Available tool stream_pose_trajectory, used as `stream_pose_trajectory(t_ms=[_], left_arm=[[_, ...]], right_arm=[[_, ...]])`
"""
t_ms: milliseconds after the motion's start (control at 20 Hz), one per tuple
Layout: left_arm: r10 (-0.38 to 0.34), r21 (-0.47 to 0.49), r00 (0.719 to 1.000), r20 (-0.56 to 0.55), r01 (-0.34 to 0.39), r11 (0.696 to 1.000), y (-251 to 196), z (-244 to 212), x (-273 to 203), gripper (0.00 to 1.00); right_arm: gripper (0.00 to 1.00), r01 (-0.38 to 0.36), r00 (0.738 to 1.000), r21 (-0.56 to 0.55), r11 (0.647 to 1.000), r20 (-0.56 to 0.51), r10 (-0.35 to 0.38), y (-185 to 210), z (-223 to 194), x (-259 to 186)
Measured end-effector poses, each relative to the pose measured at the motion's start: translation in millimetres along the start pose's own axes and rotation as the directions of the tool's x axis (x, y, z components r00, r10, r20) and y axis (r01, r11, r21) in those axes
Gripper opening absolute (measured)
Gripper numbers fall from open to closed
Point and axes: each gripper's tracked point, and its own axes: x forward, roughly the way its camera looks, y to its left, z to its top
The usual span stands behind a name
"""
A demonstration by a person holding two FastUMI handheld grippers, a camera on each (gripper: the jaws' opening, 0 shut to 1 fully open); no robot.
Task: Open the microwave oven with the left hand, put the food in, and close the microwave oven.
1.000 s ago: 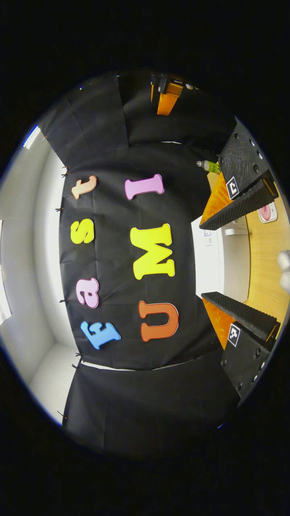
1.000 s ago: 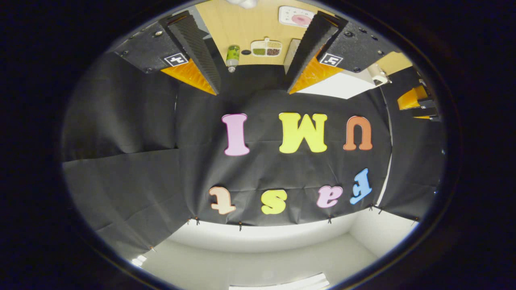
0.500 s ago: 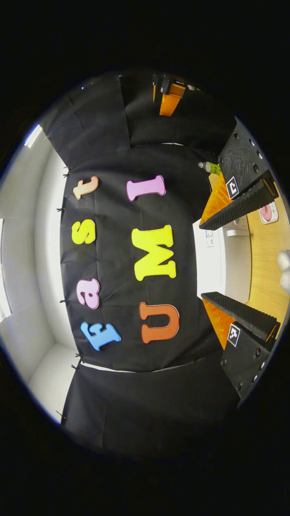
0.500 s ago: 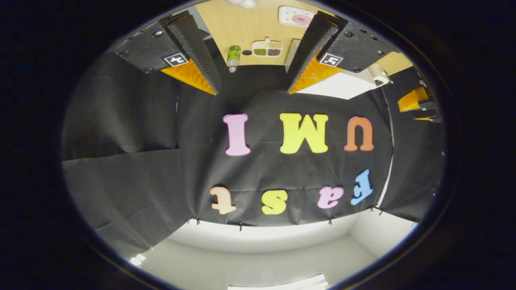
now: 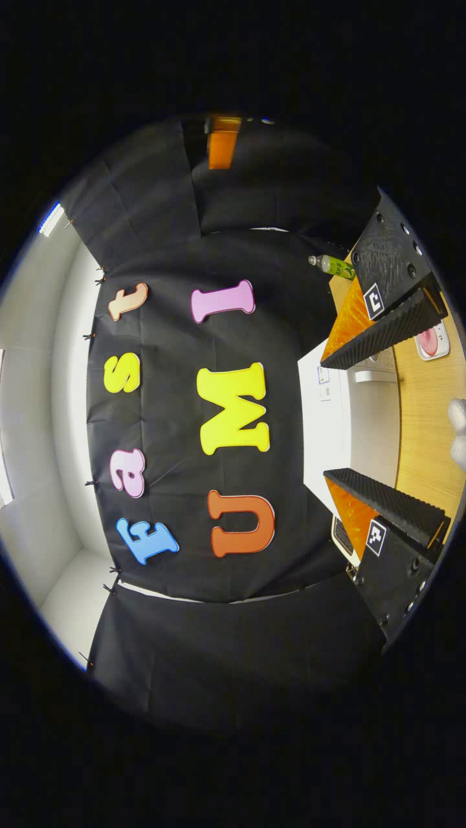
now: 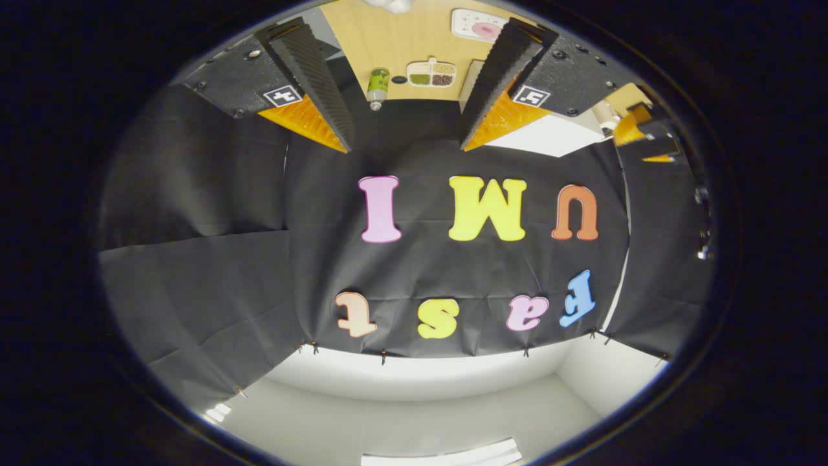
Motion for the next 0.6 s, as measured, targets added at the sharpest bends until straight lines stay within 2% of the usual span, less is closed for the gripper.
stream_pose_trajectory(t_ms=[200, 250, 350, 400, 450, 500, 600], left_arm=[[-0.046, 0.018, 0.999, -0.005, 0.046, 0.999, -24.1, -52.5, 34.5, 0.96], [-0.058, 0.022, 0.998, 0.004, 0.058, 0.998, -31.0, -63.5, 43.3, 0.96], [-0.076, 0.028, 0.997, -0.006, 0.076, 0.997, -42.7, -91.1, 60.9, 0.96], [-0.082, 0.02, 0.996, -0.027, 0.082, 0.996, -47.8, -105.9, 70.2, 0.96], [-0.082, 0.012, 0.996, -0.045, 0.083, 0.997, -51.6, -118.4, 81.2, 0.96], [-0.084, 0.002, 0.994, -0.066, 0.084, 0.996, -54.1, -129.6, 91.2, 0.96], [-0.085, -0.013, 0.993, -0.085, 0.084, 0.996, -58.3, -145.8, 113.7, 0.96]], right_arm=[[0.96, 0.014, 1.0, -0.053, 0.998, 0.012, -0.013, -5.8, 10.0, -5.2], [1.0, 0.018, 1.0, -0.057, 0.998, 0.009, -0.018, -6.5, 9.9, -5.4], [1.0, 0.034, 0.999, -0.07, 0.997, -0.004, -0.034, -10.0, 5.5, -6.5], [0.96, 0.044, 0.999, -0.074, 0.996, -0.015, -0.045, -12.3, 3.0, -6.2], [1.0, 0.055, 0.998, -0.076, 0.996, -0.027, -0.057, -14.8, -1.1, -7.6], [1.0, 0.064, 0.997, -0.077, 0.995, -0.037, -0.067, -16.5, -4.2, -8.7], [0.96, 0.089, 0.994, -0.089, 0.992, -0.058, -0.094, -21.0, -10.1, -9.5]])
